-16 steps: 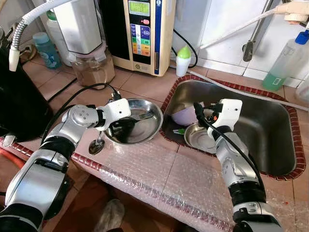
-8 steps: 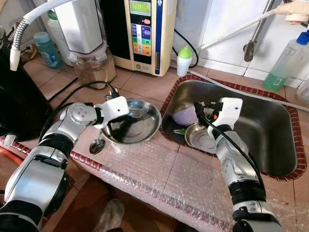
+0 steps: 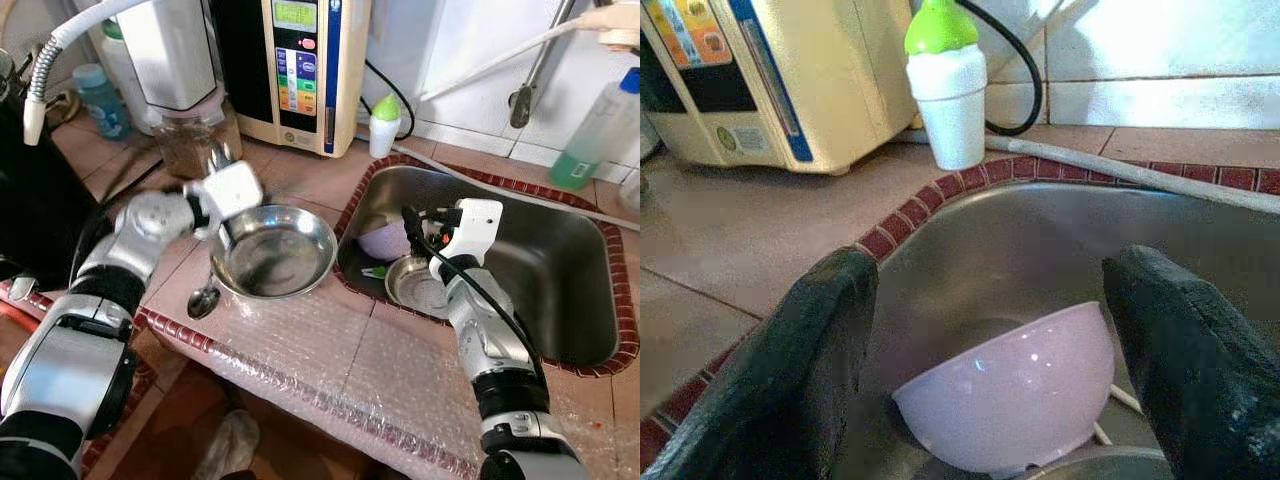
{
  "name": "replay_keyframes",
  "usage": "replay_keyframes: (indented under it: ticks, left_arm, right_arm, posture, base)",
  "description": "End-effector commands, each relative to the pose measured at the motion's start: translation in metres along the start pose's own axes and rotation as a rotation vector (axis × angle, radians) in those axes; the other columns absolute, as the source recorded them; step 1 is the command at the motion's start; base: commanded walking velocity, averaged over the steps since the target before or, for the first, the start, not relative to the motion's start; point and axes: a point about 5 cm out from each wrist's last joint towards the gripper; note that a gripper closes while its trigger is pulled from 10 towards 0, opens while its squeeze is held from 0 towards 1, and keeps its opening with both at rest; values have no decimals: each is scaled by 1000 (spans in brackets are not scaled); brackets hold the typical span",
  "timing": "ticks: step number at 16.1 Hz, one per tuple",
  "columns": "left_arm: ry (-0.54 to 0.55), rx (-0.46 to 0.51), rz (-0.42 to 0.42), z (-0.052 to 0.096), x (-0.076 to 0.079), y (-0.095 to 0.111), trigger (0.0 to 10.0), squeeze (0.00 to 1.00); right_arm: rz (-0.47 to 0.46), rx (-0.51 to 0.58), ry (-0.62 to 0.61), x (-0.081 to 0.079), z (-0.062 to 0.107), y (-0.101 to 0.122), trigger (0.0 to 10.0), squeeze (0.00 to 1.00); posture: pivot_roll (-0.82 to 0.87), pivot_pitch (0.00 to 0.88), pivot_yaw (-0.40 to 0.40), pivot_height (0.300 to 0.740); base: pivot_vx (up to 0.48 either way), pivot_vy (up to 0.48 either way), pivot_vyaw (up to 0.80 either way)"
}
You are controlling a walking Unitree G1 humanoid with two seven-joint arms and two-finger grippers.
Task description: Kitchen organization
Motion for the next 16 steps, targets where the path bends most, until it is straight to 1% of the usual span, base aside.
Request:
replay_keyframes:
  ticks: [1, 2, 3, 4, 5, 6, 7, 8, 9, 10, 11, 12, 14, 16]
  left_arm:
    - [76, 82, -37, -3, -12, 18, 0, 0]
    - [102, 101, -34, -5, -11, 21, 0, 0]
    - [124, 133, -32, -8, -9, 26, 0, 0]
    - [142, 153, -33, -10, -6, 30, 0, 0]
    - [145, 161, -33, -12, -2, 31, 0, 0]
    - [145, 176, -27, -17, 8, 33, 0, 0]
    - [144, 180, -18, -19, 13, 35, 0, 0]
    - [152, 186, -10, -22, 18, 37, 0, 0]
    - [155, 188, -8, -23, 19, 38, 0, 0]
    - [158, 199, 5, -27, 23, 41, 0, 0]
    - [160, 204, 12, -28, 24, 43, 0, 0]
    - [155, 229, 30, -35, 30, 50, 0, 0]
    - [141, 253, 44, -40, 38, 58, 0, 0]
    - [123, 273, 56, -44, 47, 63, 0, 0]
  right_arm:
    - [-72, 31, -2, -3, -5, 8, 10000, 0]
    - [-156, 44, 16, -6, -6, 12, 10000, 0]
    - [-257, 65, 41, -10, -8, 18, 10000, 0]
    - [-337, 86, 64, -13, -9, 24, 10000, 0]
    - [-381, 95, 86, -15, -10, 28, 10000, 0]
    - [-500, 118, 176, -25, -11, 40, 10000, 0]
    - [-552, 117, 246, -32, -10, 44, 10000, 0]
    - [-628, 107, 324, -39, -8, 47, 10000, 0]
    - [-647, 100, 345, -41, -7, 48, 10000, 0]
    - [-652, 82, 401, -46, -4, 48, 10000, 0]
    - [-659, 74, 424, -49, -3, 47, 10000, 0]
    - [-675, 46, 507, -59, 2, 48, 10000, 0]
    - [-702, 47, 519, -64, 3, 48, 10000, 0]
    - [-703, 34, 532, -67, 3, 48, 10000, 0]
  posture:
    - [-34, 0, 40, 740]
    - [-31, 0, 42, 740]
    - [-28, 0, 41, 740]
    - [-28, 0, 41, 740]
    - [-26, 0, 40, 740]
    - [-26, 0, 39, 740]
    - [-27, 0, 40, 740]
    - [-27, 0, 40, 740]
    - [-27, 0, 40, 740]
    - [-27, 0, 40, 740]
    - [-27, 0, 40, 740]
    - [-30, 0, 38, 740]
    - [-31, 0, 40, 740]
    - [-31, 0, 42, 740]
  base:
    - [0, 0, 0]
    - [0, 0, 0]
    - [0, 0, 0]
    - [0, 0, 0]
    - [0, 0, 0]
    - [0, 0, 0]
    - [0, 0, 0]
    - [0, 0, 0]
    - [0, 0, 0]
    - [0, 0, 0]
    - [0, 0, 0]
    - [0, 0, 0]
    - [0, 0, 0]
    - [0, 0, 0]
Point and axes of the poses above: a point about 5 cm out from each wrist's last joint towards the gripper, its own z axis pointing back from the gripper into the wrist, its own y axis along the axis of the wrist's last joint, x = y × z, and after that the axes turned 5 degrees about -z, right-handed
